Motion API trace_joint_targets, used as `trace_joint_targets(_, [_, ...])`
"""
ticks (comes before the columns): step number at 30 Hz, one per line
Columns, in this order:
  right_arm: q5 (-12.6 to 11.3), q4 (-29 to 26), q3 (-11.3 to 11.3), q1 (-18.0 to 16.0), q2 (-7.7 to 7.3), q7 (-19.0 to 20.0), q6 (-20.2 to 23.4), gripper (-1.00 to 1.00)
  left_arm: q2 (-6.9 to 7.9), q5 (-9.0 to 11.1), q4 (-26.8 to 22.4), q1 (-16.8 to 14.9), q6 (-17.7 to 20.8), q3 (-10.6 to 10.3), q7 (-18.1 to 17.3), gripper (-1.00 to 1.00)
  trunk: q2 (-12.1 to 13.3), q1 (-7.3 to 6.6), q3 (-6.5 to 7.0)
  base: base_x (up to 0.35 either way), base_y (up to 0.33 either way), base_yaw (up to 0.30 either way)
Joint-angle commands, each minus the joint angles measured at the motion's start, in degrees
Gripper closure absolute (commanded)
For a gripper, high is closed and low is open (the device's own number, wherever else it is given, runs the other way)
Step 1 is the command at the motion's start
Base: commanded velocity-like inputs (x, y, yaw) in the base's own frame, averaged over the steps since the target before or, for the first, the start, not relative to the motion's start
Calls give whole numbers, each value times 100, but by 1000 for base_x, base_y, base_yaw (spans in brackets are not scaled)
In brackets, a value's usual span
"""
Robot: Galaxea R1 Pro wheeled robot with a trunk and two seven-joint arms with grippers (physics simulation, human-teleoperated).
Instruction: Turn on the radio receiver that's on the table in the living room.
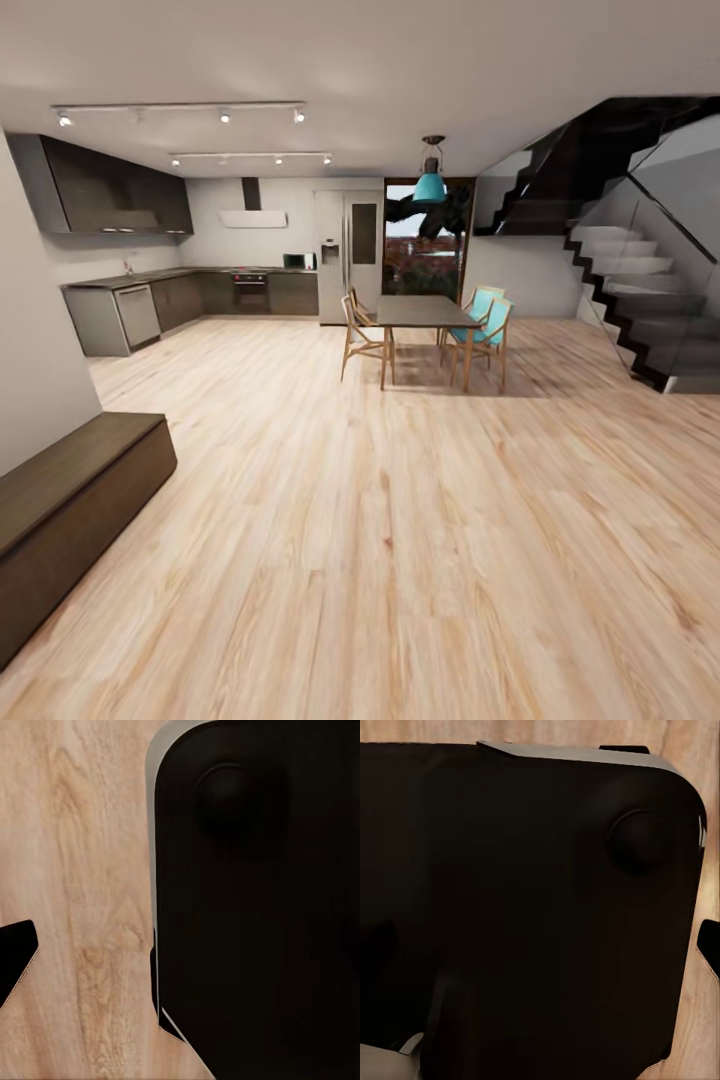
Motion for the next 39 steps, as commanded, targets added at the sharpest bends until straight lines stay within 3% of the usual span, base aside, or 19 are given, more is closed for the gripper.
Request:
trace_joint_targets(1, [0, 0, 0, 0, 0, 0, 0, -100, 0, 0, 0, 0, -2, 0, 0, -100, 0, 0, 0, 330, 0, 0])
trace_joint_targets(39, [0, 0, 0, 0, 0, 5, 0, -100, -9, 0, 0, 0, 1, 0, 0, -100, 0, 0, 0, 330, 0, 0])
